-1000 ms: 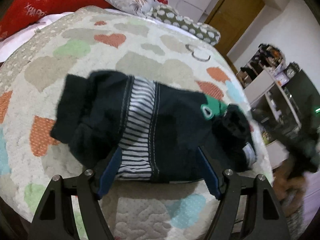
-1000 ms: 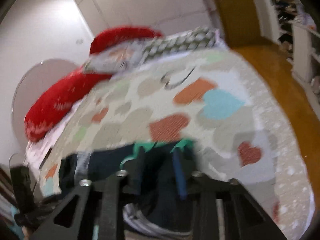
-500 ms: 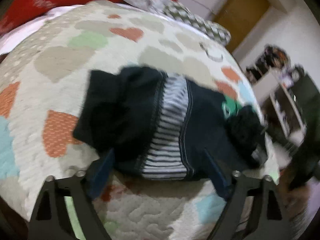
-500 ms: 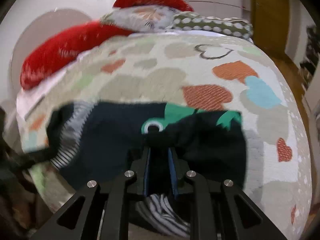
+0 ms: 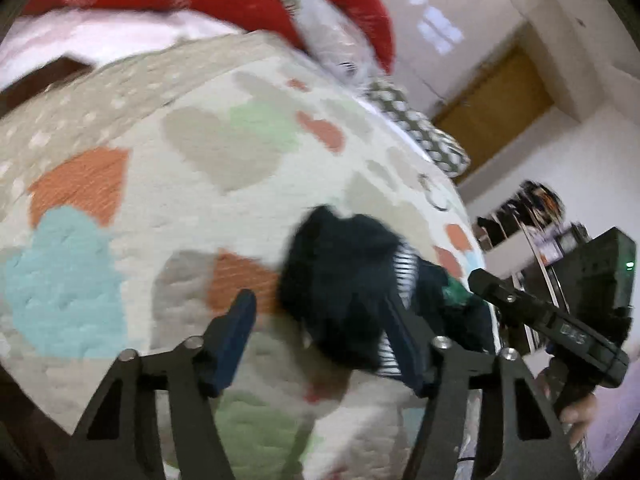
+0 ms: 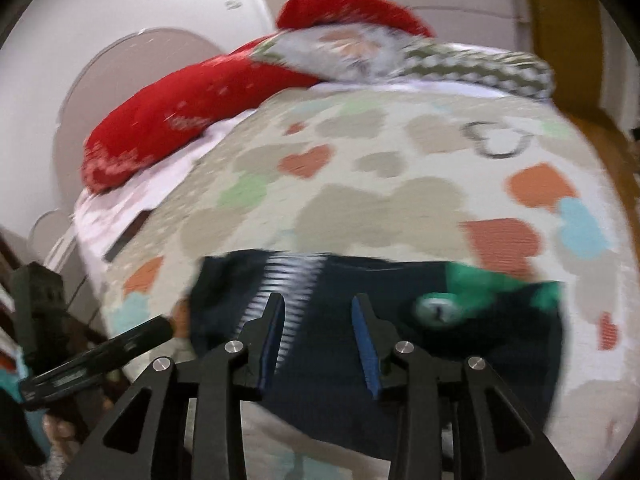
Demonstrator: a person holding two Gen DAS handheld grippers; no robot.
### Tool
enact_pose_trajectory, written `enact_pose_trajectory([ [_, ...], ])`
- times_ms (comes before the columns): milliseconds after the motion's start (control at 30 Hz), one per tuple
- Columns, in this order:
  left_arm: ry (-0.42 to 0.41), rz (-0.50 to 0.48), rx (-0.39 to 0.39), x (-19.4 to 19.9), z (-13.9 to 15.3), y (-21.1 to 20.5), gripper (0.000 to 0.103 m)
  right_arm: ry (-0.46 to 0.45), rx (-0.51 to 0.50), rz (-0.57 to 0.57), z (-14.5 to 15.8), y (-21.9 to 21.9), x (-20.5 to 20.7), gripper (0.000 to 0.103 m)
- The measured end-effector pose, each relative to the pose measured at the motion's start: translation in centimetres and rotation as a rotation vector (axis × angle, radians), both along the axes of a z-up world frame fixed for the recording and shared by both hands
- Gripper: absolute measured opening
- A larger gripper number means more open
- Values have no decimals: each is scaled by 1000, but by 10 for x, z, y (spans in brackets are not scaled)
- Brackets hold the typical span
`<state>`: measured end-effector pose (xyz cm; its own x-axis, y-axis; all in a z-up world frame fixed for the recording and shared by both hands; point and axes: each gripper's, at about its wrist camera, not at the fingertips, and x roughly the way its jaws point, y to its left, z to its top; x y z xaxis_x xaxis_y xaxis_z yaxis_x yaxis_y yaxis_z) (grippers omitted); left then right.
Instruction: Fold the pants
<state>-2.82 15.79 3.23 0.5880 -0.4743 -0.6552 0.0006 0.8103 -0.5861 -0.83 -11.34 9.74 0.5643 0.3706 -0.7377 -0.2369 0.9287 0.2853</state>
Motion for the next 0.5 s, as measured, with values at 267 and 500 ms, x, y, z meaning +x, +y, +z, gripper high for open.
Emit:
enact_pose_trajectory([
  [267, 63, 30, -49, -11, -19, 20, 53, 191, 29, 150, -33, 85, 50, 38],
  [500, 49, 33, -103, -22, -21, 33, 53, 276, -162, 159, -57, 141, 71, 71],
])
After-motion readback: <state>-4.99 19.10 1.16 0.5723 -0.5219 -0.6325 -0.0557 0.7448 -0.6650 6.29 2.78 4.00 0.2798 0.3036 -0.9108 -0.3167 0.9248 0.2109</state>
